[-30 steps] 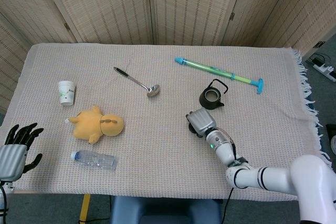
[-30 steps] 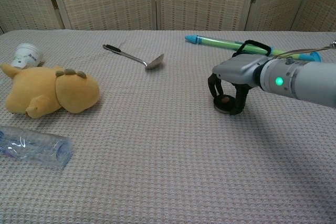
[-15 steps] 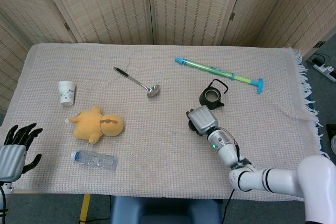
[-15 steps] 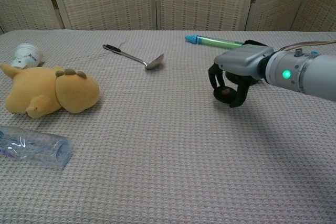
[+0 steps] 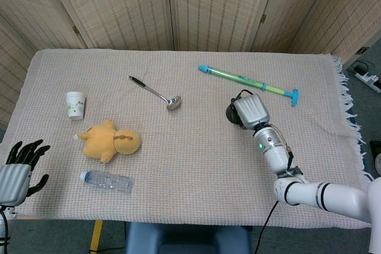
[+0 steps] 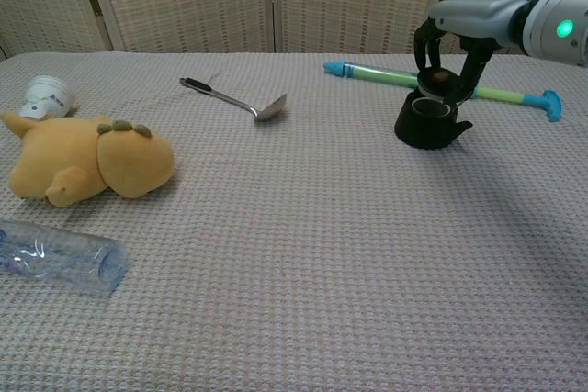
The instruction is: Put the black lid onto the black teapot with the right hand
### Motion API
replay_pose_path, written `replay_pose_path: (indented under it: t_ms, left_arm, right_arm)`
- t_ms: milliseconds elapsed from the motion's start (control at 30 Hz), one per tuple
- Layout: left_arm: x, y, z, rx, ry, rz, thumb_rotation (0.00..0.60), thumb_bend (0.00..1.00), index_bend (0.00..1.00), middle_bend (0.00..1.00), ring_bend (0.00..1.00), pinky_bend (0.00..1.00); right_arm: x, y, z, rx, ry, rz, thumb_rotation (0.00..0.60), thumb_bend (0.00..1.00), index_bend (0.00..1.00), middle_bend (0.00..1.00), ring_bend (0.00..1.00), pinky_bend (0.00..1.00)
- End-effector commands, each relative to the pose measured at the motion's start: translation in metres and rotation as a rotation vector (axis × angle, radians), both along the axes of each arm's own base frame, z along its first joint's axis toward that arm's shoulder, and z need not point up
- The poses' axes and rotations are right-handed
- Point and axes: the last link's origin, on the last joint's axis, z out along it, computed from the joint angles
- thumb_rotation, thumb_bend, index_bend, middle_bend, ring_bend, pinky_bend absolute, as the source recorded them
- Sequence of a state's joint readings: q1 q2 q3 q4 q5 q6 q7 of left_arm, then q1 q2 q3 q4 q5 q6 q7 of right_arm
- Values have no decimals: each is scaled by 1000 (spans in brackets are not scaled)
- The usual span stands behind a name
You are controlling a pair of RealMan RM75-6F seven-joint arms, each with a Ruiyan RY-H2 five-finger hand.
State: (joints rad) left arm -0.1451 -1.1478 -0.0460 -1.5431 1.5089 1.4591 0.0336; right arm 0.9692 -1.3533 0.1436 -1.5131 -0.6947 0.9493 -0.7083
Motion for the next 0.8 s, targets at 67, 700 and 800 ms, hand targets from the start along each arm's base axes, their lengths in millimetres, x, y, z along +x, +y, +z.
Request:
replay_pose_path:
  t_ms: [67,700,800]
  left_arm:
    - [1,0,-1,-2,-2,-3,600,278,166,75,97,0]
    - [-3,-2,-1,-4,6,24,600,278,159,75,97,0]
    - [-3,-3,-1,-2,6,24,600,278,159,75,97,0]
  right_arm:
    - [-8,-16,2,-13,10,-44,600,363,479,430,922,853]
    - [-21,-54,-22,16,36,-153,600,363,466,387,919,853]
    - [-21,-57,-23,13,47,-155,600,364,447,380,917,853]
